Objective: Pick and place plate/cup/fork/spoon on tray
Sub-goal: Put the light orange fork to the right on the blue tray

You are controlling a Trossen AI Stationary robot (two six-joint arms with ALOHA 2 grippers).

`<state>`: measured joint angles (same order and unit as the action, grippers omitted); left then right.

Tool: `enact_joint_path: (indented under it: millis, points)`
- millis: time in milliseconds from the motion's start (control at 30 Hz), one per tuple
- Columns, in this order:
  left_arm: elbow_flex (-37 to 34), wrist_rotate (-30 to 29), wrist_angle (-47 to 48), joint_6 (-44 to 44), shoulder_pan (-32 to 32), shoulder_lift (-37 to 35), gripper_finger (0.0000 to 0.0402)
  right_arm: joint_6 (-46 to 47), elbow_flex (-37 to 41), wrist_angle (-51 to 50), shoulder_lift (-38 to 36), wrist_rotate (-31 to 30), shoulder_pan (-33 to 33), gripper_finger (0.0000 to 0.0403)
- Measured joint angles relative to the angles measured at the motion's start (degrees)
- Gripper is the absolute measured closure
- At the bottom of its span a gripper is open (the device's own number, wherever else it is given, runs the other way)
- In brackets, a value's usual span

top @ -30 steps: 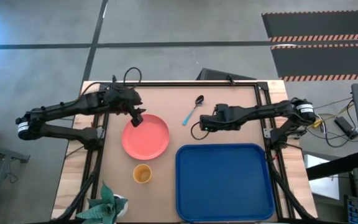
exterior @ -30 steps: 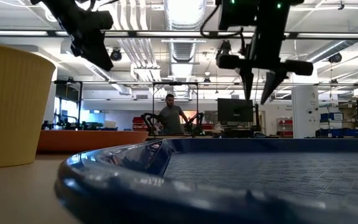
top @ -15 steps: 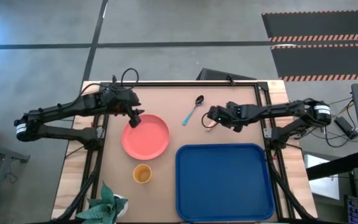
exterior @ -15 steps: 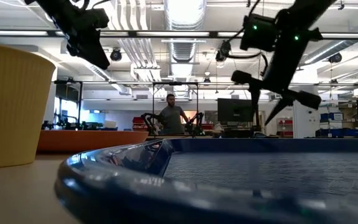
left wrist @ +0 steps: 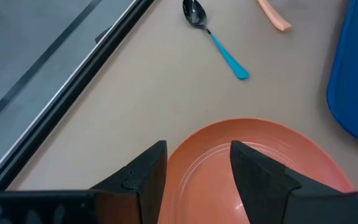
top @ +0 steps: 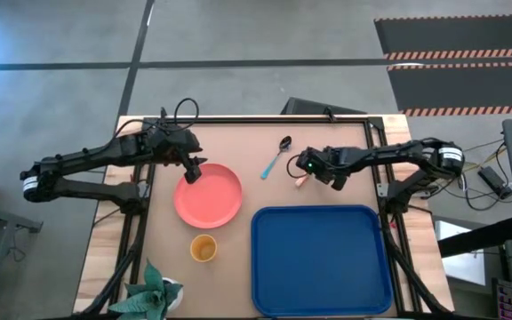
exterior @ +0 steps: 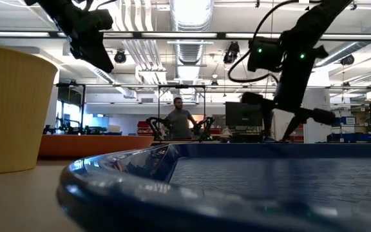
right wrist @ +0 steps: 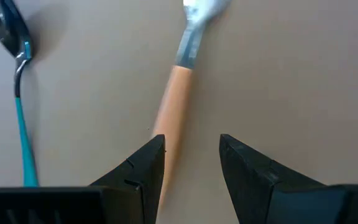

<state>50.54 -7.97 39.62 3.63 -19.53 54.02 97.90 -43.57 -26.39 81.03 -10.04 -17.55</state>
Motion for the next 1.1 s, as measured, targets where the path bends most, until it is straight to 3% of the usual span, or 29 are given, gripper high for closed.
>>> enact_joint_path:
  millis: [233, 1100]
  points:
    - [-0.2, 0.7, 0.1, 0.0, 0.0, -0.6, 0.0242, -5.2, -0.7, 7.7, 3.8, 0.6, -4.3, 0.0259]
    - [-0.3, 1.8, -0.1, 0.1, 0.0, -2.1, 0.0242, -10.1, -2.1, 7.0, 7.2, 4.6, -7.3, 0.0272]
